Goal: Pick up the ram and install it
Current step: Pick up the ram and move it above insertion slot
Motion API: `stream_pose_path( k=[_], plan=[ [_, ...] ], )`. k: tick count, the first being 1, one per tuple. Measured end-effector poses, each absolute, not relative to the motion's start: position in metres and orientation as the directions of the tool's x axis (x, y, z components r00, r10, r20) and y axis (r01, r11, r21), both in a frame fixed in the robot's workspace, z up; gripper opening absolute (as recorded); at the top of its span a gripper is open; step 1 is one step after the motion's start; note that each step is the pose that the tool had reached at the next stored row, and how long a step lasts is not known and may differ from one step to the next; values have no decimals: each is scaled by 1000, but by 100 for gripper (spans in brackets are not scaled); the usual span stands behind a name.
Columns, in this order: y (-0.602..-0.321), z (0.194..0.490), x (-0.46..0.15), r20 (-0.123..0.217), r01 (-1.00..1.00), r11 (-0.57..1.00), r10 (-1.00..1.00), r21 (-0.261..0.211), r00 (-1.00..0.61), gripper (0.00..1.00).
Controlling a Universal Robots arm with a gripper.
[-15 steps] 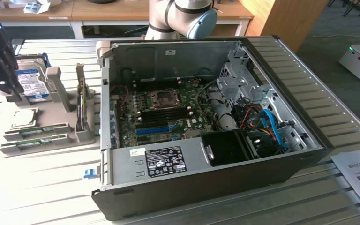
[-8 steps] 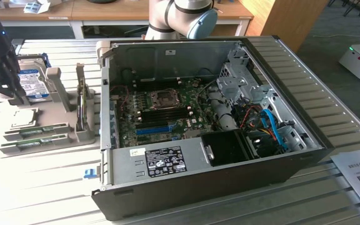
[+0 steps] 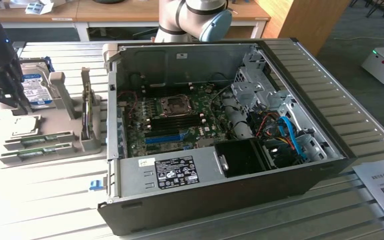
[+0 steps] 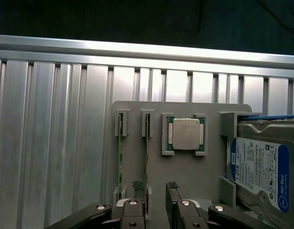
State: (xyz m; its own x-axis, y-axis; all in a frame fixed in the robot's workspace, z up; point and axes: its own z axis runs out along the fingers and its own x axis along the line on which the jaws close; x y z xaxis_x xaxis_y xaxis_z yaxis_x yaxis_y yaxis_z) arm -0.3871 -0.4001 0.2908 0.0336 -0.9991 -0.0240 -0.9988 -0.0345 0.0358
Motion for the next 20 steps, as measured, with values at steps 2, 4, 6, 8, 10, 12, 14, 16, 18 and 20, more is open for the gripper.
stream_pose_path(
  k=[2,4,6,8,10,12,14,16,18,20],
  plan=[
    [-400,289,-387,-24,-999,-34,-999,36,34,31],
    [-400,287,-387,-24,-999,-34,-999,36,34,31],
    [-400,285,-387,-24,-999,-34,-999,36,34,31],
    [-400,283,-387,-24,-999,-34,-999,36,34,31],
    [-400,281,-387,-24,-999,-34,-999,36,34,31],
    [-400,280,-387,-24,-999,-34,-999,36,34,31],
    [-400,278,-387,-24,-999,-34,-999,36,34,31],
    [-400,276,-387,-24,-999,-34,-999,36,34,31],
    [-400,275,-387,-24,-999,-34,-999,36,34,31],
    [-400,273,-387,-24,-999,-34,-999,36,34,31]
  ],
)
